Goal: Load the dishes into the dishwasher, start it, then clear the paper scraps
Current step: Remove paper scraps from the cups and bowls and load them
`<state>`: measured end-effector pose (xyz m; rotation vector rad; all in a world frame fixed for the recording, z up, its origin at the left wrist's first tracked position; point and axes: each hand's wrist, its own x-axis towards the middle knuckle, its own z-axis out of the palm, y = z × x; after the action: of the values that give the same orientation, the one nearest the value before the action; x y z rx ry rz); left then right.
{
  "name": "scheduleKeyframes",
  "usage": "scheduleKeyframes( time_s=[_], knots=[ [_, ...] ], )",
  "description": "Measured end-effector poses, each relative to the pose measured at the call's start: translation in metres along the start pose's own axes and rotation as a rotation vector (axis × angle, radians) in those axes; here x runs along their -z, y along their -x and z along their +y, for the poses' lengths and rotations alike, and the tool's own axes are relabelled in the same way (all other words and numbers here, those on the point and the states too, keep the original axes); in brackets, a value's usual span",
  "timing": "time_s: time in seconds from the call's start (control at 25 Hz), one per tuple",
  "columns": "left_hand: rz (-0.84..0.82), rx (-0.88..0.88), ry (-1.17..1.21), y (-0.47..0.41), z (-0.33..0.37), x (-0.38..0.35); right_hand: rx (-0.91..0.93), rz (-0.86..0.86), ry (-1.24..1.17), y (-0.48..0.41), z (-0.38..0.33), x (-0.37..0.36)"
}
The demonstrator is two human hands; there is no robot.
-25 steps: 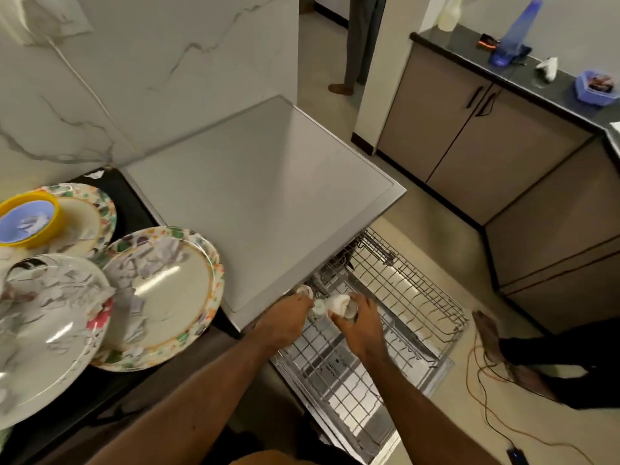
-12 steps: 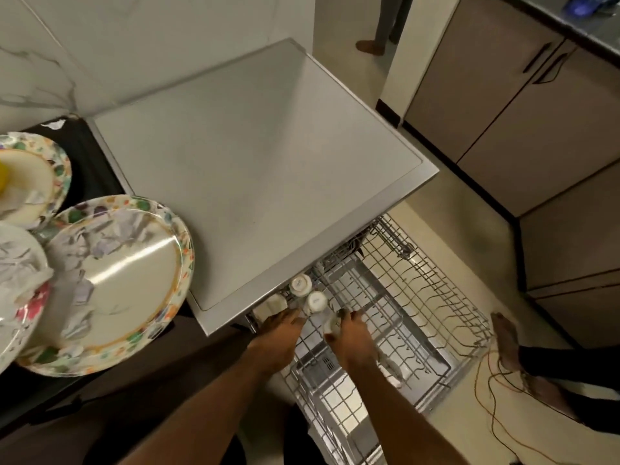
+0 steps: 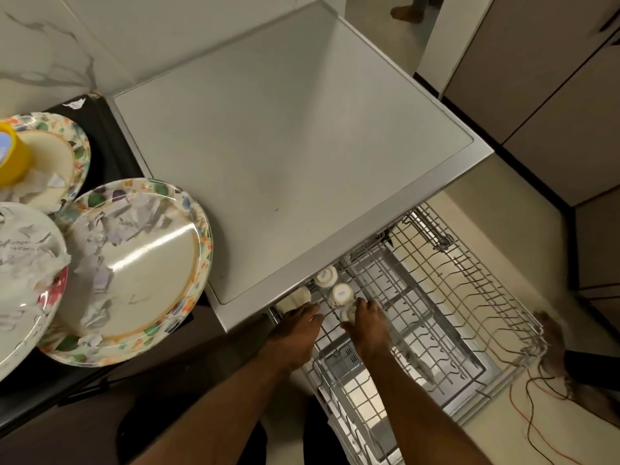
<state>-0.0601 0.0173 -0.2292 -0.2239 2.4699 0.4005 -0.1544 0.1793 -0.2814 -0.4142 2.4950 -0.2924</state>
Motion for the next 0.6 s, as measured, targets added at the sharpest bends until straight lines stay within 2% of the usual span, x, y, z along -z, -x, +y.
scheduleKeyframes(
  time_s=[0.28,0.6],
  knots=[
    [-0.006,-0.030,-0.025,0.005,0.002,0.005,-0.010,-0.042,-0.102,-0.008,0.004,-0.004],
    [0.075,-0.117,-0.068,0.023,0.024,0.032,0.074,-0.009,0.009,0.012,0.010,0.012]
  ],
)
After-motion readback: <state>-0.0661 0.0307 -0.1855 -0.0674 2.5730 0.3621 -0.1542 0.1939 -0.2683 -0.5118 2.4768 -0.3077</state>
